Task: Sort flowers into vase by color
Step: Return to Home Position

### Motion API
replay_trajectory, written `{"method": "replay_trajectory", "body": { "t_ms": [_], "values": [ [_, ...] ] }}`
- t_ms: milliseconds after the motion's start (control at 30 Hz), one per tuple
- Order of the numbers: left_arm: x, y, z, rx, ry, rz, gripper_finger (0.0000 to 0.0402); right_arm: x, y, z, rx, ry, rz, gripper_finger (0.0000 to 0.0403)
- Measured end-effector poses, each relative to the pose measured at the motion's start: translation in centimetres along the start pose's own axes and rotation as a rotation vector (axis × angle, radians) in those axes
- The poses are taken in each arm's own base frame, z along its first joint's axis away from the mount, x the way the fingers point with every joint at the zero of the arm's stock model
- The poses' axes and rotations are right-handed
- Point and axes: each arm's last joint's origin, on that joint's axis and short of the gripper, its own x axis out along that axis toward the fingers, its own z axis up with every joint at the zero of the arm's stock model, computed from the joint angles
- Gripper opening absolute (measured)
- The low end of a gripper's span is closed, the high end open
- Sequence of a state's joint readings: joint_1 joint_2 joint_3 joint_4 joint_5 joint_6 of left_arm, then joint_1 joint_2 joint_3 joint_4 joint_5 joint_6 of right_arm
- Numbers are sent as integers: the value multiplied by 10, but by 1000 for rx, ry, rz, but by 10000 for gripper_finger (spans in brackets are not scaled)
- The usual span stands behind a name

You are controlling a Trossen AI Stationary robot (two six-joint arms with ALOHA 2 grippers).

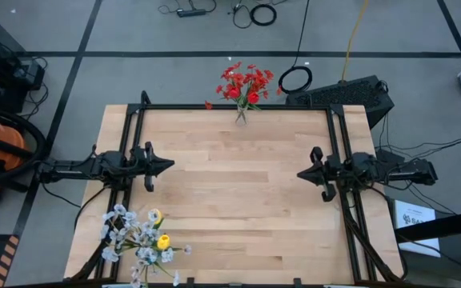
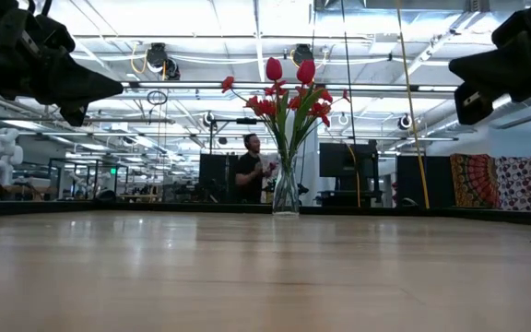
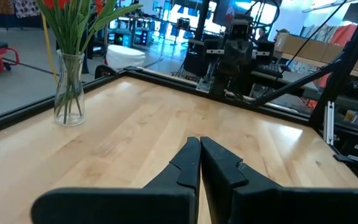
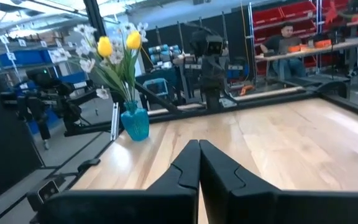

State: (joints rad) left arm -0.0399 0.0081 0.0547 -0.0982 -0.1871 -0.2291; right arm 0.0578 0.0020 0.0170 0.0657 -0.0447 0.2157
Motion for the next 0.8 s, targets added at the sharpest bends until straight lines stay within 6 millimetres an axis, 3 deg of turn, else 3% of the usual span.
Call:
{"method": "replay_trajectory", "body": {
  "t_ms": [800],
  "values": [
    [0, 0, 1, -1, -8, -2, 18, 0, -1, -4, 9, 42, -4, 0]
  ]
}}
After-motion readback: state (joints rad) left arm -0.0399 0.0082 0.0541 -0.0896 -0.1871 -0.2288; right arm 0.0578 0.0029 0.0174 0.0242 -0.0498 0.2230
